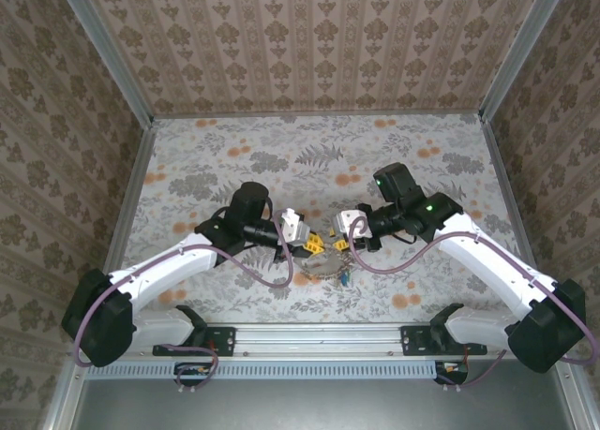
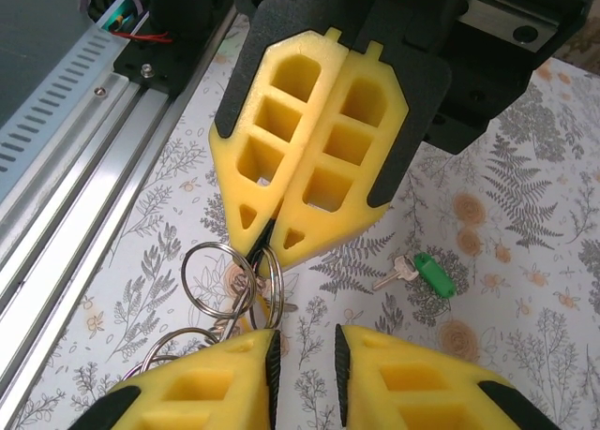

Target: Put the keys on the keyring

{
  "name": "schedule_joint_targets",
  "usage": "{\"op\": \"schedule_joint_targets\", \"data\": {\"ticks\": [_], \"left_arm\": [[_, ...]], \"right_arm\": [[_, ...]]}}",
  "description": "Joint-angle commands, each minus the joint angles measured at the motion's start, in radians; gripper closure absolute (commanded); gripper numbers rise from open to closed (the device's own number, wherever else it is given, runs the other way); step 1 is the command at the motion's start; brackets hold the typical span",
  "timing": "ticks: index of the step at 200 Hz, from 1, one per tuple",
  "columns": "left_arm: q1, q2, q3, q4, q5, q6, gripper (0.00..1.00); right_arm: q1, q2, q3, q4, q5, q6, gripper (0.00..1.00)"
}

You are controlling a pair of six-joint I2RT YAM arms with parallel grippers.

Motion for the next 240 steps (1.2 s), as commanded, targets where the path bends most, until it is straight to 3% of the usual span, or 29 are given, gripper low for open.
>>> {"op": "schedule_joint_targets", "data": {"ticks": [1, 104, 164, 189, 202, 240], "left_arm": [[-0.004, 0.004, 0.055, 0.038, 0.026, 0.026, 1.0], [-0.004, 0.016, 0.069, 0.003, 0.004, 0.051, 1.0], [-0.012, 0.013, 0.083, -0.044, -0.011, 0.091, 1.0], [-0.017, 0.013, 0.089, -0.076, -0.024, 0.111, 1.0], [-0.017, 0.013, 0.091, -0.093, -0.05, 0.106, 1.0], [0.012, -0.011, 0.038, -0.027, -0.093, -0.024, 0.61]], "right_arm": [[0.027, -0.007, -0.016, -0.025, -0.015, -0.042, 0.73], [0.065, 0.042, 0.03, -0.104, 0.004, -0.086, 0.73], [0.085, 0.088, 0.053, -0.094, 0.016, -0.039, 0.79], [0.09, 0.091, 0.06, -0.091, 0.027, -0.03, 1.0], [0.098, 0.077, 0.053, -0.067, 0.088, -0.015, 1.0], [0.123, -0.034, -0.067, 0.147, 0.324, -0.01, 1.0]]}}
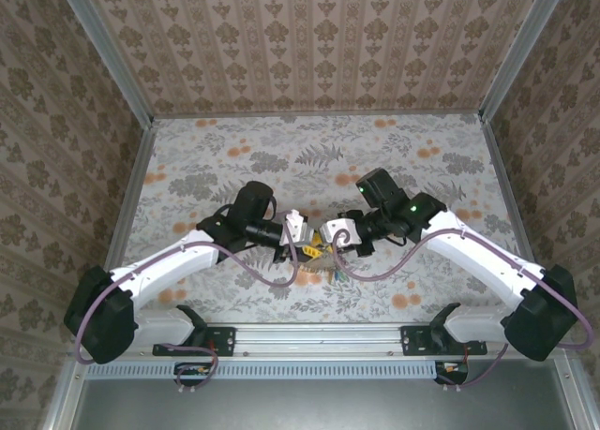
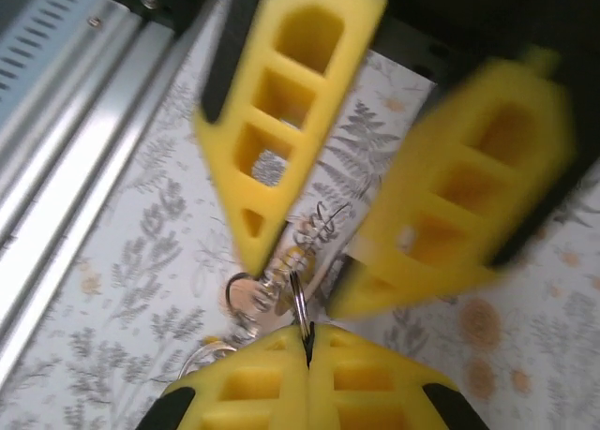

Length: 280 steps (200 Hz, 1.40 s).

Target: Put the keys on the keyring

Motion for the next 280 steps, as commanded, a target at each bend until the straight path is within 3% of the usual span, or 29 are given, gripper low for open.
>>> {"op": "schedule_joint_targets", "data": {"ticks": [1, 30, 106, 169, 237, 267, 280], "left_arm": [[0.019, -0.031, -0.006, 0.093, -0.02, -0.087, 0.61], [0.063, -0.039, -0.053, 0.144, 0.013, -0.143, 0.42], [0.114, 0.183, 0.049, 0.101, 0.122, -0.107, 0.4], [0.113, 0.326, 0.135, 0.096, 0.187, -0.125, 0.41], [0.091, 0.408, 0.171, 0.096, 0.246, -0.224, 0.41], [0.164, 0.384, 0.139, 0.234, 0.31, -0.403, 0.31], [0.193, 0.339, 0.154, 0.193, 0.322, -0.418, 0.31]], "right_arm": [[0.021, -0.087, -0.078, 0.157, 0.148, 0.002, 1.0], [0.054, -0.141, -0.131, 0.223, 0.244, -0.088, 1.0], [0.098, -0.138, -0.113, 0.146, 0.423, -0.387, 1.0], [0.129, -0.151, -0.183, 0.249, 0.549, -0.638, 1.0], [0.13, -0.169, -0.309, 0.473, 0.628, -0.902, 1.0], [0.13, -0.194, -0.32, 0.48, 0.593, -0.982, 1.0], [0.129, -0.203, -0.317, 0.471, 0.576, -1.024, 1.0]]}}
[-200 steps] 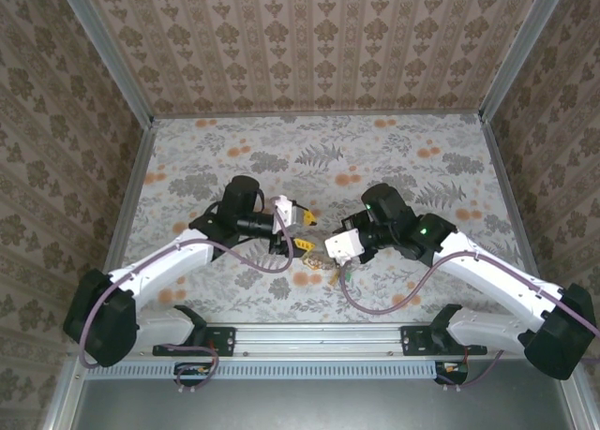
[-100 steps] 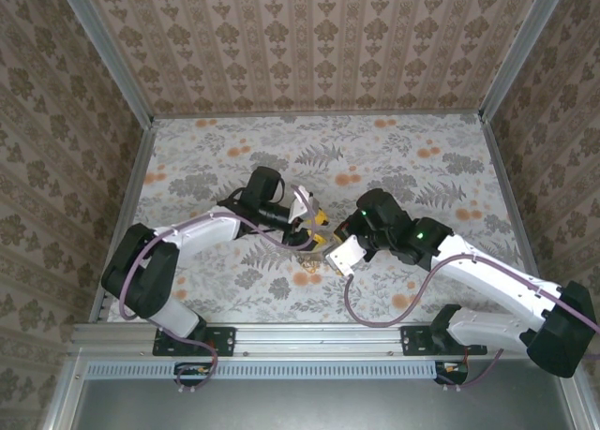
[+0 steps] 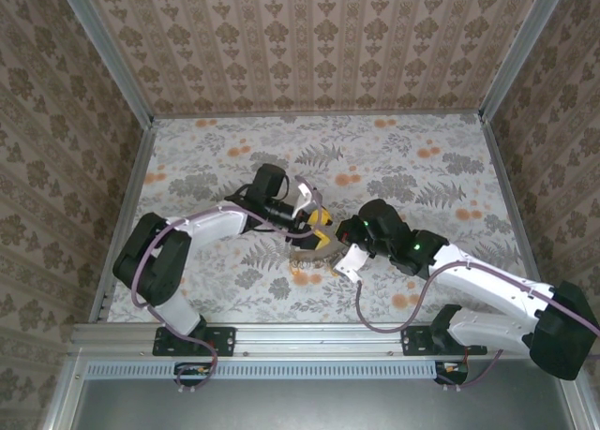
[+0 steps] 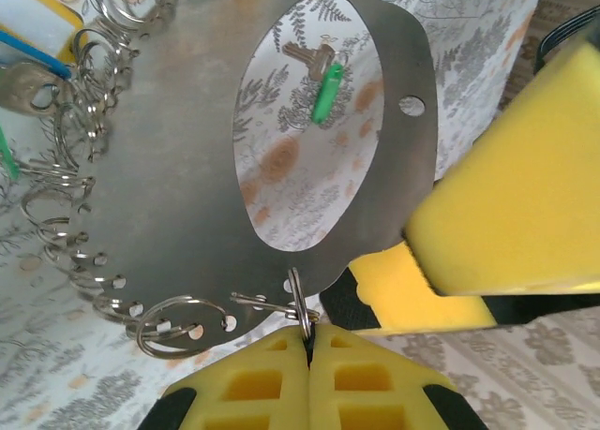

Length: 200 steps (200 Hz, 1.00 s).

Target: Put the keys on the keyring

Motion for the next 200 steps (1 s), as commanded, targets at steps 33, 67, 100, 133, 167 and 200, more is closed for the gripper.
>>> {"op": "schedule_joint_targets", "data": {"ticks": [33, 67, 100, 133, 167, 200], "left_arm": [[0.082, -0.153, 0.157, -0.406, 0.094, 0.091, 0.32], [0.105, -0.195, 0.186, -0.453, 0.071, 0.082, 0.35], [0.12, -0.159, 0.21, -0.459, 0.074, 0.063, 0.5], [0.121, -0.128, 0.21, -0.378, 0.133, -0.033, 0.46], [0.092, -0.113, 0.221, -0.411, 0.167, -0.047, 0.45], [0.039, -0.109, 0.2, -0.403, 0.19, -0.06, 0.44]], "right_arm": [[0.003, -0.05, 0.024, 0.048, -0.055, -0.199, 1.0], [0.004, -0.057, 0.078, 0.073, -0.117, -0.261, 1.0], [0.007, -0.07, 0.131, 0.05, -0.142, -0.322, 1.0], [0.005, -0.094, 0.179, 0.035, -0.155, -0.347, 1.0], [-0.003, -0.098, 0.216, 0.009, -0.159, -0.371, 1.0], [-0.003, -0.092, 0.237, -0.008, -0.161, -0.394, 1.0]]}}
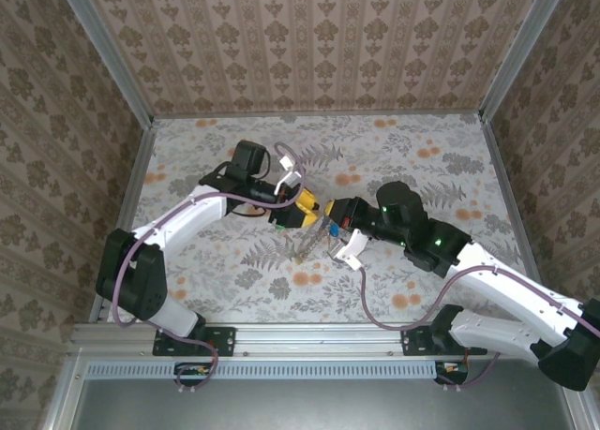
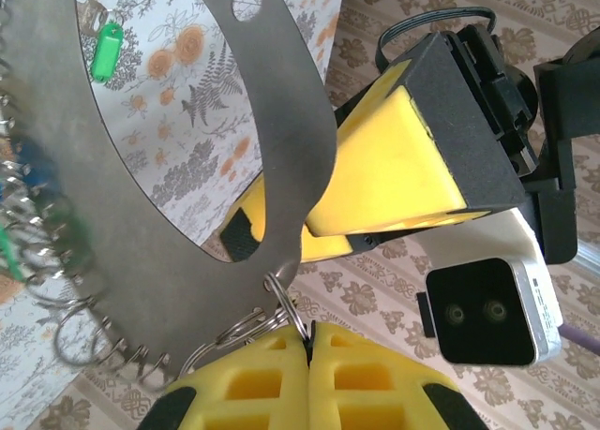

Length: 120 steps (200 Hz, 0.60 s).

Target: Put the keys on the keyring

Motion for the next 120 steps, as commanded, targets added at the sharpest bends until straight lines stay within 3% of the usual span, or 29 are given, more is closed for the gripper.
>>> {"op": "schedule_joint_targets", "data": {"ticks": [1, 37, 74, 120], "left_arm": [[-0.039, 0.01, 0.012, -0.009, 0.07, -0.024, 0.44], [-0.099, -0.007, -0.01, -0.012, -0.004, -0.032, 0.43], [-0.111, -0.028, -0.022, 0.085, 0.073, -0.074, 0.42], [-0.023, -0.09, -0.056, 0.057, 0.111, -0.006, 0.46]], "right_arm": [[-0.004, -0.013, 0.05, -0.008, -0.032, -0.317, 1.0], [-0.007, 0.001, 0.073, -0.017, -0.025, -0.344, 1.0], [0.007, 0.008, 0.079, -0.017, -0.025, -0.36, 1.0], [0.013, -0.001, 0.063, 0.005, -0.024, -0.343, 1.0]]}}
